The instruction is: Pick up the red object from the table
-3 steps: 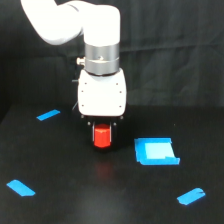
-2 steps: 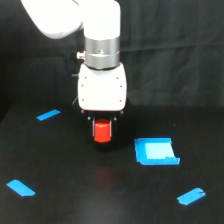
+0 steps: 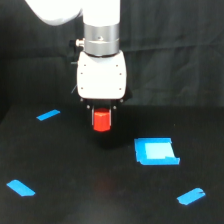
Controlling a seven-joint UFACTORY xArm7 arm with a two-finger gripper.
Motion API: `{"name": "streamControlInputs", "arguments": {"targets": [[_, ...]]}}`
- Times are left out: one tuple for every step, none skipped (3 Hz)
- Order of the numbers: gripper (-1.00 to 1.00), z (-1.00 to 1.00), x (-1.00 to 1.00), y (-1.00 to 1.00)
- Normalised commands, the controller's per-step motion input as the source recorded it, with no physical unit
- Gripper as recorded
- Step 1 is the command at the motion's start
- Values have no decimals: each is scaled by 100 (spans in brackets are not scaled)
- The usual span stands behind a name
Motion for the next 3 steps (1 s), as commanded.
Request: {"name": "streamControlInputs", "arguments": {"targets": [[-99, 98, -7, -11], [-99, 95, -3, -2], [-100, 91, 3, -6]]}}
